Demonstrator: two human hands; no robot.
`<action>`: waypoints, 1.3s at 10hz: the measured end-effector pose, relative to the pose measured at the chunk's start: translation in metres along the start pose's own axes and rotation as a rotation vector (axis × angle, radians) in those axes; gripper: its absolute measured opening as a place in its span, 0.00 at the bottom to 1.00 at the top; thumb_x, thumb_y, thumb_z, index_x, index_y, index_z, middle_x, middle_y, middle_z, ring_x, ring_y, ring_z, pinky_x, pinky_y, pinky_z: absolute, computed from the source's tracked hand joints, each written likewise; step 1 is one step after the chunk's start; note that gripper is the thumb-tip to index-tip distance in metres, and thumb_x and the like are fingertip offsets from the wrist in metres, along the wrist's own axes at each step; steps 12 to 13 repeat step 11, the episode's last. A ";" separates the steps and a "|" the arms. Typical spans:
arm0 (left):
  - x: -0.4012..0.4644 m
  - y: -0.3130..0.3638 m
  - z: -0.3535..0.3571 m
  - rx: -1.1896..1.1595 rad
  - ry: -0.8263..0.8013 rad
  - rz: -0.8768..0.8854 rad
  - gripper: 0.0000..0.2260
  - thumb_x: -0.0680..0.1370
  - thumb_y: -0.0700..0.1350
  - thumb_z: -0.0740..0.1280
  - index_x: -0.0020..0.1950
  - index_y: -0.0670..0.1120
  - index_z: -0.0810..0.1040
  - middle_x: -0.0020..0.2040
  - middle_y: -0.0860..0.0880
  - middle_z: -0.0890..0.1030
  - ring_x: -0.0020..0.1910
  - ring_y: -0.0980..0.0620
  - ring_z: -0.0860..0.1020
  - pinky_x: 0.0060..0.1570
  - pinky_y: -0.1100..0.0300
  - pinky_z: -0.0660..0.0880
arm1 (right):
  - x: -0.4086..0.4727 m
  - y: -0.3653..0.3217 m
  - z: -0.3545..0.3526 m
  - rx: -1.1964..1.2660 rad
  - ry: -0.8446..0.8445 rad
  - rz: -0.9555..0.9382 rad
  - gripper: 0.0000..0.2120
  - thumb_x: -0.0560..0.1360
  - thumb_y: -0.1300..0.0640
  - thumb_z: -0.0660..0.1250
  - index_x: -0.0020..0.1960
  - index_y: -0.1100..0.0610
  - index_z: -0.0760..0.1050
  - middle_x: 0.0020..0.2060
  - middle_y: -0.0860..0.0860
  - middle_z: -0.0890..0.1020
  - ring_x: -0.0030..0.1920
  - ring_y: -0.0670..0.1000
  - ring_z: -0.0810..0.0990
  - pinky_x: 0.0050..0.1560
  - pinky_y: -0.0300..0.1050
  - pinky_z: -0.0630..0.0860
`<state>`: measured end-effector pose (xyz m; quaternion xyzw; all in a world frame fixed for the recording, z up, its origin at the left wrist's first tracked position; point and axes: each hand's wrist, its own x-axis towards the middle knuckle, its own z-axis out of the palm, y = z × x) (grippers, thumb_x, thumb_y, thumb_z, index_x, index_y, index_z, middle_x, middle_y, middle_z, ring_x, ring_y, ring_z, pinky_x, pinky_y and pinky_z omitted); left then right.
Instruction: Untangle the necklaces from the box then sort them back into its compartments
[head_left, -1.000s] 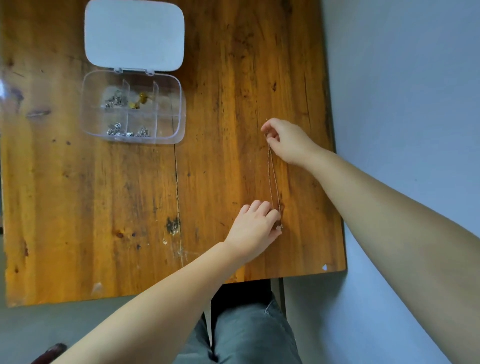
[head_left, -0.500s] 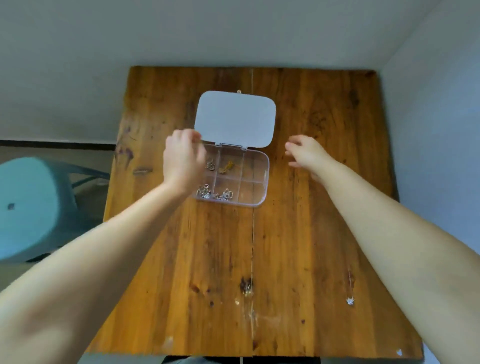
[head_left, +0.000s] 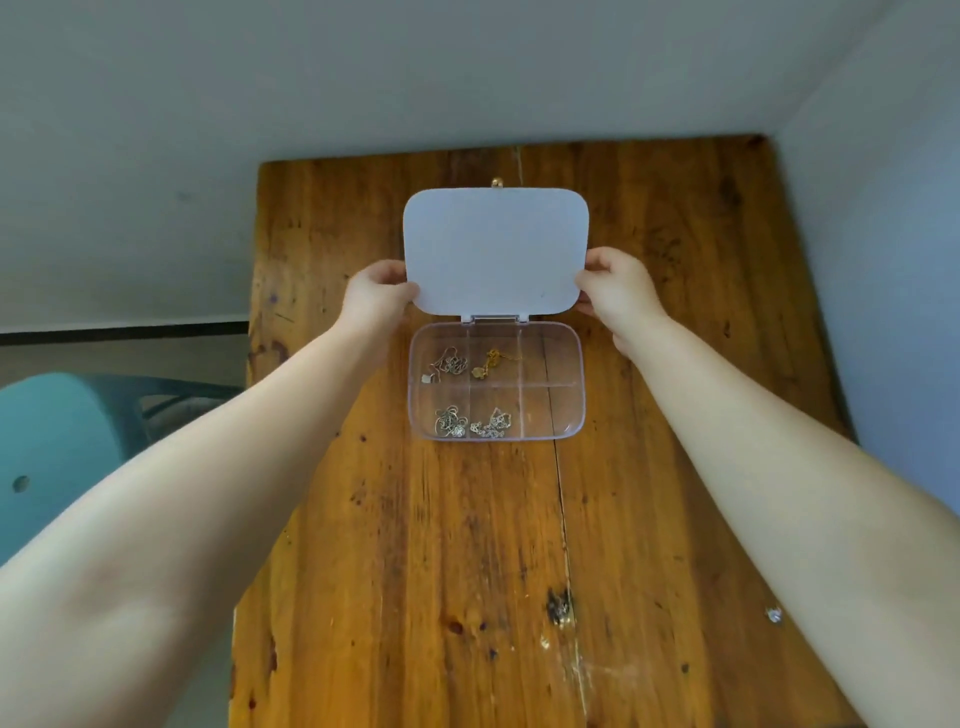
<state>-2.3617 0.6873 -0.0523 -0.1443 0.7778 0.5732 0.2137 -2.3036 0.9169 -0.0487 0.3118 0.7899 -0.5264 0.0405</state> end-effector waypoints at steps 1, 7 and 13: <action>-0.021 -0.009 -0.007 -0.069 0.031 0.048 0.09 0.76 0.39 0.63 0.53 0.44 0.80 0.37 0.51 0.77 0.30 0.57 0.70 0.25 0.70 0.67 | -0.020 0.002 -0.008 -0.060 0.016 -0.126 0.11 0.78 0.59 0.61 0.59 0.56 0.76 0.55 0.52 0.80 0.55 0.51 0.77 0.52 0.43 0.75; -0.098 -0.078 0.010 0.572 0.150 0.217 0.25 0.77 0.49 0.65 0.71 0.46 0.64 0.64 0.43 0.68 0.57 0.45 0.73 0.53 0.57 0.69 | -0.105 0.072 0.001 -0.385 -0.061 -0.213 0.23 0.79 0.57 0.63 0.72 0.53 0.65 0.60 0.53 0.68 0.53 0.45 0.68 0.42 0.21 0.61; -0.154 -0.087 0.015 0.784 0.118 0.246 0.23 0.78 0.46 0.60 0.71 0.46 0.58 0.61 0.40 0.69 0.52 0.40 0.75 0.46 0.45 0.76 | -0.157 -0.003 -0.054 -0.511 -0.138 -0.251 0.18 0.80 0.54 0.60 0.69 0.55 0.69 0.66 0.54 0.74 0.62 0.52 0.74 0.53 0.40 0.71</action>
